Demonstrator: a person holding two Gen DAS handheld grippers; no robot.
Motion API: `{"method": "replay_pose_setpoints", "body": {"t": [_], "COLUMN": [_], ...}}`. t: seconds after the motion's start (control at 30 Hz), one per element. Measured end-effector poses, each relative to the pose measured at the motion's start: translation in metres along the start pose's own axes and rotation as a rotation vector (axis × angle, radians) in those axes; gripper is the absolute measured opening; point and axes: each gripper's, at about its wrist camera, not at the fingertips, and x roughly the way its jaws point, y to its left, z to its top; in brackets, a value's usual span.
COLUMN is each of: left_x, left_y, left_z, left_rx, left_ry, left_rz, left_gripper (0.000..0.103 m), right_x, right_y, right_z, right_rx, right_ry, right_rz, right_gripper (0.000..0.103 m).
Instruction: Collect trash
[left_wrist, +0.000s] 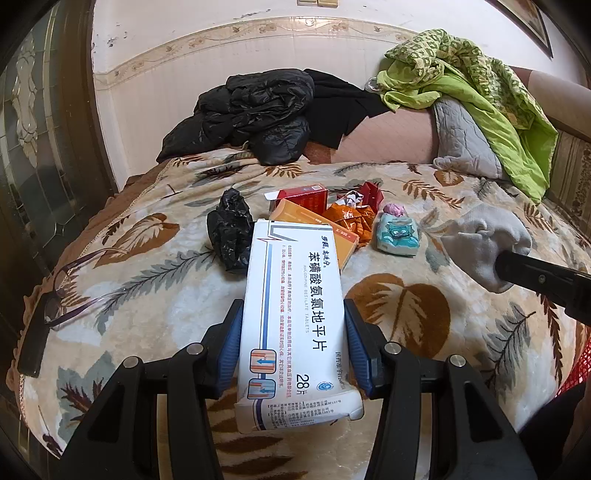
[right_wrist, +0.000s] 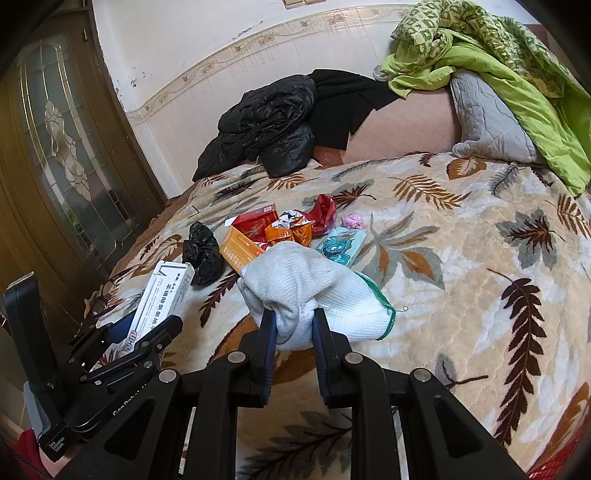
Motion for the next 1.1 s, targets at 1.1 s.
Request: {"method": "replay_pose_setpoints", "body": {"t": [1.1], "left_x": [-0.002], "left_y": [-0.0083], "left_z": [-0.0031], "left_rx": [0.013], "left_ry": [-0.002], "left_rz": [-0.005], "left_gripper": [0.05], "right_x": [-0.0013], "right_y": [0.0002], "right_z": [0.0], "right_rx": [0.002], "right_ry": [-0.001], "right_rz": [0.002], "right_gripper": [0.02]}}
